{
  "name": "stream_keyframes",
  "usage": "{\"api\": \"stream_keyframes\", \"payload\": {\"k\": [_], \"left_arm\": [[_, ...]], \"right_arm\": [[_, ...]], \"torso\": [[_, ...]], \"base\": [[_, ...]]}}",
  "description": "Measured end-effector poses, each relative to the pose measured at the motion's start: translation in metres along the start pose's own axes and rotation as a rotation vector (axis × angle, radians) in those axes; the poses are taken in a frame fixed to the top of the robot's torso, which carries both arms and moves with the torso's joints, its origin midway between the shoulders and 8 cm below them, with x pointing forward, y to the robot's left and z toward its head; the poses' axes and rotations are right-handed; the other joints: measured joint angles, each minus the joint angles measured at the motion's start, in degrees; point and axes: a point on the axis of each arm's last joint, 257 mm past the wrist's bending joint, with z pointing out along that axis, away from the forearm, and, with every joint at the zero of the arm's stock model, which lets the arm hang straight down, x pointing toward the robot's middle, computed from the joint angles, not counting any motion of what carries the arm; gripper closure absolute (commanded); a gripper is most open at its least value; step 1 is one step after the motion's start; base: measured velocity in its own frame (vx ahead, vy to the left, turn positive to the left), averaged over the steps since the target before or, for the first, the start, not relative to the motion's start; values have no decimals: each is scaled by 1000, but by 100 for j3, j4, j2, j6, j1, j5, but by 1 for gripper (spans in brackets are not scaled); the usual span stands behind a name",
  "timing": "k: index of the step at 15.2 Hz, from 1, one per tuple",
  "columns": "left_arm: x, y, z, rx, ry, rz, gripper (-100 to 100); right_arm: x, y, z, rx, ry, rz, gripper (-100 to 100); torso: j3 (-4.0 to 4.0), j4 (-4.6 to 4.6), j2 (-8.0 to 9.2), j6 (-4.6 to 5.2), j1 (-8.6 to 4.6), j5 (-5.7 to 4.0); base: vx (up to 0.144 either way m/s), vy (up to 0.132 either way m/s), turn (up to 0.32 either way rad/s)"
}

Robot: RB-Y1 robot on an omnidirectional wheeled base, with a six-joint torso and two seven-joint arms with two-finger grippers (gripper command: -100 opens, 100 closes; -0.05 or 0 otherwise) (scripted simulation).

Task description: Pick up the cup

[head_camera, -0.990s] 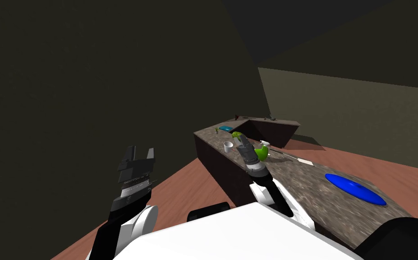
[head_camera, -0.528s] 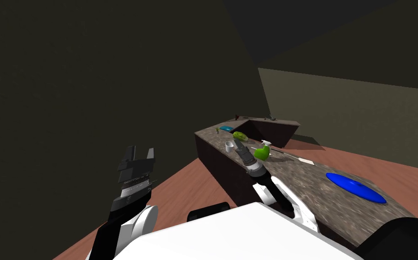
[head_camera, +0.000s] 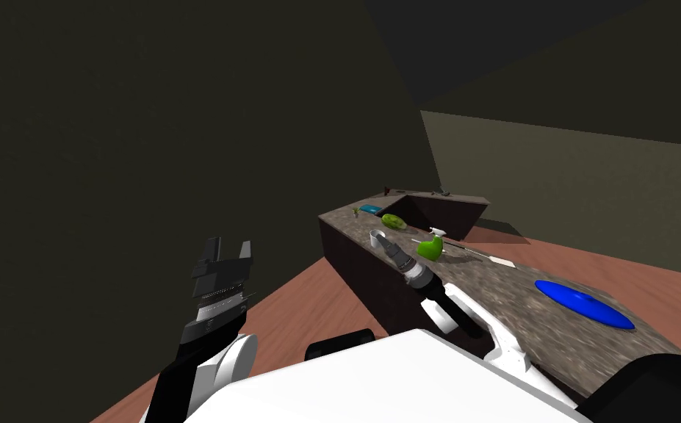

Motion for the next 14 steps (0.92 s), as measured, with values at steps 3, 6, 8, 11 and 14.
{"api": "stream_keyframes", "payload": {"k": [3,6,8,11,14], "left_arm": [[0,0,0,0,0,0,0],[0,0,0,0,0,0,0],[0,0,0,0,0,0,0],[0,0,0,0,0,0,0],[0,0,0,0,0,0,0]], "right_arm": [[9,-16,-10,30,72,-47,-100],[17,-32,-17,61,143,-95,-100],[22,-46,-25,87,195,-133,-100],[25,-62,-35,118,266,-187,-100],[28,-80,-50,148,339,-242,-100]], "torso": [[1,1,1,-1,-2,0],[0,0,-1,-1,-2,-1],[-1,0,-2,0,0,0],[-1,0,-3,0,0,0],[-3,-1,-5,-1,0,0]], "base": [[9,51,-3],[13,55,0],[15,48,-4],[15,51,1],[23,52,0]]}}
